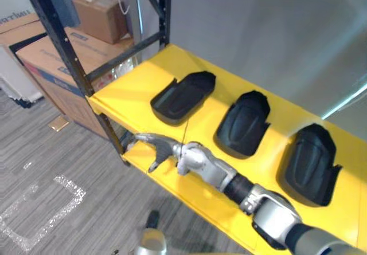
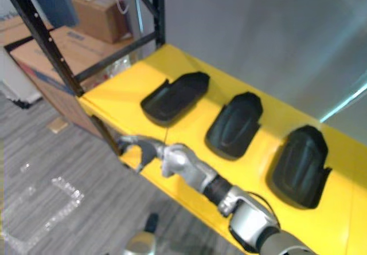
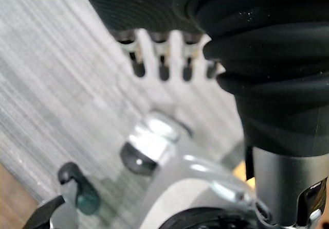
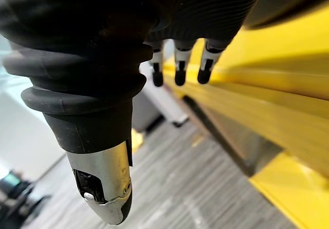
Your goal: Walk over and take plastic housings, then place them on the shelf
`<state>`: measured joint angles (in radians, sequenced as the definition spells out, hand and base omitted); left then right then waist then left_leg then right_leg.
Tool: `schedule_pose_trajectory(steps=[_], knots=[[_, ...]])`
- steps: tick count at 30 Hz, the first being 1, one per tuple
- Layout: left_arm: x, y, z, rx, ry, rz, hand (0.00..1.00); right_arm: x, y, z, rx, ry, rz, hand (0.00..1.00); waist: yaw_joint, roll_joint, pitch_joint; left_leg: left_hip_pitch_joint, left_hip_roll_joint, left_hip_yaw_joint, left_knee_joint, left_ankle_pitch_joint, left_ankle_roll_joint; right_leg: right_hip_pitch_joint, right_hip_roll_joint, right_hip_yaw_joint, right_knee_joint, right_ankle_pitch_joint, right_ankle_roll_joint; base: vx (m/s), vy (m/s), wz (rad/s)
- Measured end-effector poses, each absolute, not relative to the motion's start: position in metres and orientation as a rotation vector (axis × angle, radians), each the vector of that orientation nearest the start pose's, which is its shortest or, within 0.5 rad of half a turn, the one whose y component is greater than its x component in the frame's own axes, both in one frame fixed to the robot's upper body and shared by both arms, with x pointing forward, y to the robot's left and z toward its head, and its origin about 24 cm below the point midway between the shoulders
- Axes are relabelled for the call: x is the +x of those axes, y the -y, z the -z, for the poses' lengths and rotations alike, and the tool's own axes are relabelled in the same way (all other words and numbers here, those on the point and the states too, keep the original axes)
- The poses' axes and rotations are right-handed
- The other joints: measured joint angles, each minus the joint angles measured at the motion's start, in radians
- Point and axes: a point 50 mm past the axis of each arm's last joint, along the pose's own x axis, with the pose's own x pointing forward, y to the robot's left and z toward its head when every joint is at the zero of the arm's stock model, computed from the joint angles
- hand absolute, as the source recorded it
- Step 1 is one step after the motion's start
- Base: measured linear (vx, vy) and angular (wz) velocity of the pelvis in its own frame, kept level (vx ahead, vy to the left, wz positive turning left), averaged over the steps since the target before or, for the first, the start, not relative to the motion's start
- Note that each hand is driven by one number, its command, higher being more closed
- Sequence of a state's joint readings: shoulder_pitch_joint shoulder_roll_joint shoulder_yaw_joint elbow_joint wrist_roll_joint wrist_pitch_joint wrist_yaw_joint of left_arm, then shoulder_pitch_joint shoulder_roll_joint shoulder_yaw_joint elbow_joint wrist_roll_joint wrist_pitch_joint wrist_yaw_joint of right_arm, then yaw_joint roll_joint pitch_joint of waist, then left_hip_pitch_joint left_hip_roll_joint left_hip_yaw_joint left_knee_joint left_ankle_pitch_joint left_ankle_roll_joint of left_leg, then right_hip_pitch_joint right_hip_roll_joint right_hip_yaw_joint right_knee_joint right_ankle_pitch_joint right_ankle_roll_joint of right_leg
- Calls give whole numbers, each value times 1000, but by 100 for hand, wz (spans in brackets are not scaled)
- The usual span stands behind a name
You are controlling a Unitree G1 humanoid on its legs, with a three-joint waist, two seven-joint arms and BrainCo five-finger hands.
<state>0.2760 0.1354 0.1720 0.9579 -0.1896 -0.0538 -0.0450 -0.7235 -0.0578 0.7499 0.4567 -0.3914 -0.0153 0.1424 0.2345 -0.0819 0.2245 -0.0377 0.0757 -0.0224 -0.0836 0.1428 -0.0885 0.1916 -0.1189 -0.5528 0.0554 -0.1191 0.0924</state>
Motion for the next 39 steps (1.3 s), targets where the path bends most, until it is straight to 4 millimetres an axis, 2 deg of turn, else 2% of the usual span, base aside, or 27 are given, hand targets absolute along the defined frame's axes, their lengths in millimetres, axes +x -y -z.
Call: schedule_pose_trajectory(steps=[5,9,13,27,29,32,34,35,37,39], knots=[[40,-226,158,-153,-1107,-360,0,320,-30,-105,-894,334,-745,0,4,10,10,-14,-2,-25,0,3,-2,1,0,-25,2,-4,2,0,-14,14],[43,-225,157,-155,-1092,-357,0,334,-19,-112,-863,308,-640,0,24,12,24,-15,-2,-27,0,4,-4,1,-1,-26,7,-6,0,0,-1,3],[44,-225,157,-156,-1090,-356,0,342,-9,-115,-832,285,-572,0,24,15,28,-15,-2,-27,0,4,-3,1,-2,-27,14,-9,-1,0,0,0],[44,-222,157,-165,-1091,-354,0,350,-4,-119,-828,275,-575,0,24,28,39,-12,3,-26,0,5,-5,-1,-2,-26,25,-17,-2,0,0,0],[44,-222,157,-165,-1091,-354,0,347,-9,-121,-802,287,-662,0,24,28,39,-11,3,-24,0,5,-5,-2,-2,-25,25,-17,-2,0,-4,-2],[43,-222,158,-165,-1095,-354,0,326,-30,-125,-728,301,-941,0,22,27,40,-7,6,-20,0,4,-5,-1,-1,-20,24,-17,-2,6,-11,-7],[43,-223,158,-164,-1096,-354,0,290,-59,-136,-648,356,-1258,0,21,25,39,4,8,-19,0,2,-7,6,0,-19,20,-18,-3,9,-14,-6],[44,-223,157,-163,-1095,-354,0,280,-65,-141,-622,379,-1325,0,20,24,39,4,8,-19,0,2,-7,6,1,-19,20,-18,-4,0,0,0],[42,-223,158,-164,-1099,-357,0,251,-78,-165,-533,492,-1495,0,19,19,36,4,10,-18,0,2,-7,7,3,-19,18,-19,-4,0,0,0],[41,-225,157,-159,-1100,-360,0,238,-78,-188,-460,586,-1538,0,18,6,28,4,10,-17,0,2,-7,7,3,-18,13,-19,-4,0,0,0]])
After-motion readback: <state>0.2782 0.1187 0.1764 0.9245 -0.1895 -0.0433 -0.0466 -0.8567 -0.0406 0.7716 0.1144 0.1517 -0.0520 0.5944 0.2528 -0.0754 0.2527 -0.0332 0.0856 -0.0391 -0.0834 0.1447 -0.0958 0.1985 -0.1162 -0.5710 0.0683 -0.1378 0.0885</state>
